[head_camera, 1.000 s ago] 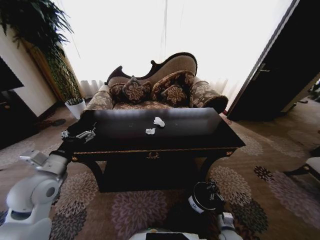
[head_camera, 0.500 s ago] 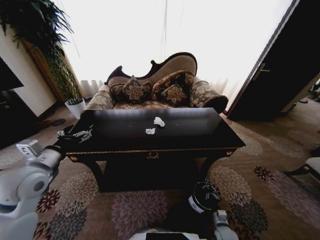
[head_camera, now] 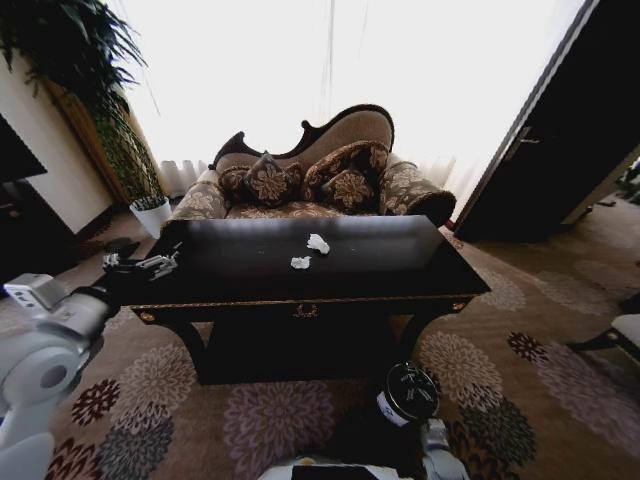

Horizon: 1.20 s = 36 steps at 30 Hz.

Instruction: Move to the front of the table and place the trash on the table into the trash bin.

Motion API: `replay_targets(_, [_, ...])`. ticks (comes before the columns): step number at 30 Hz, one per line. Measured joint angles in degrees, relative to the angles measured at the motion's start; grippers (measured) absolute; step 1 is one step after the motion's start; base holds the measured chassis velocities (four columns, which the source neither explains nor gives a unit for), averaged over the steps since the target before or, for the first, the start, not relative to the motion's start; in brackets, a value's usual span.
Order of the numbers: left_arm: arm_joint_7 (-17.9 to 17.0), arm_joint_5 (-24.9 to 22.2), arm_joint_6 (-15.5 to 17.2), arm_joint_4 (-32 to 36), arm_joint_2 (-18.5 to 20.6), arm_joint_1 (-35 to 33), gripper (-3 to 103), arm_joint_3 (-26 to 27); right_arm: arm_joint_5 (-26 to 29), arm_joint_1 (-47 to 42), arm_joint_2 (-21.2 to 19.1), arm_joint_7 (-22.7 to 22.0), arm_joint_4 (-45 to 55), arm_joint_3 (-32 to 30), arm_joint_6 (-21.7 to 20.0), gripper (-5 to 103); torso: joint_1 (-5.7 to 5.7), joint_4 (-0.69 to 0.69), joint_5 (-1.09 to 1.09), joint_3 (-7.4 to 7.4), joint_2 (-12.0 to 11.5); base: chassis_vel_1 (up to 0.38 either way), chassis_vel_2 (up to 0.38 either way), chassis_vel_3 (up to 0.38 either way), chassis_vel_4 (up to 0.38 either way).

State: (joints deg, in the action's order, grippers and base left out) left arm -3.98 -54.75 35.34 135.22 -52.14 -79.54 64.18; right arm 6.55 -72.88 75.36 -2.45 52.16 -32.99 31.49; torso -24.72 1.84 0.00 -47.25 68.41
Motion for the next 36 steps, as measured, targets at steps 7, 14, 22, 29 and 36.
replay_targets(7, [0.0, -0.84, -0.23, 0.45, 0.05, -0.43, 100, 1.03, -0.16, 2.99, 0.02, -1.19, -4.82, -0.9, -1.07, 0, 0.0, 0.02, 0.01, 0.0, 0.0, 0.0, 0.0, 0.0, 0.0])
replay_targets(14, [0.0, -1.08, -0.38, 0.52, -0.38, -0.57, 100, 1.35, -0.1, 3.19, -0.16, -2.43, -5.09, -0.98, -2.33, 1, 0.0, 0.02, 0.0, 0.0, 0.0, 0.0, 0.0, 0.0, 0.0])
replay_targets(22, [0.01, -1.18, -0.58, 0.56, -0.69, -0.24, 100, 1.15, 0.23, 2.15, -0.49, -2.52, -3.95, -0.96, -2.8, 33, 0.0, 0.02, 0.0, 0.0, 0.0, 0.0, 0.0, 0.0, 0.0])
replay_targets(29, [0.02, -1.19, -0.71, 0.68, -0.88, -0.33, 100, 1.17, 0.38, 1.18, -0.46, -2.58, -2.67, -1.17, -2.85, 55, 0.0, 0.02, 0.0, 0.0, 0.0, 0.0, 0.0, 0.0, 0.0])
replay_targets(36, [0.04, -1.66, -0.96, 0.23, -0.79, 0.4, 100, 1.47, 2.38, -5.26, -0.71, -3.07, 6.48, -2.12, -3.1, 87, 0.0, 0.02, 0.02, 0.0, 0.0, 0.0, 0.0, 0.0, 0.0])
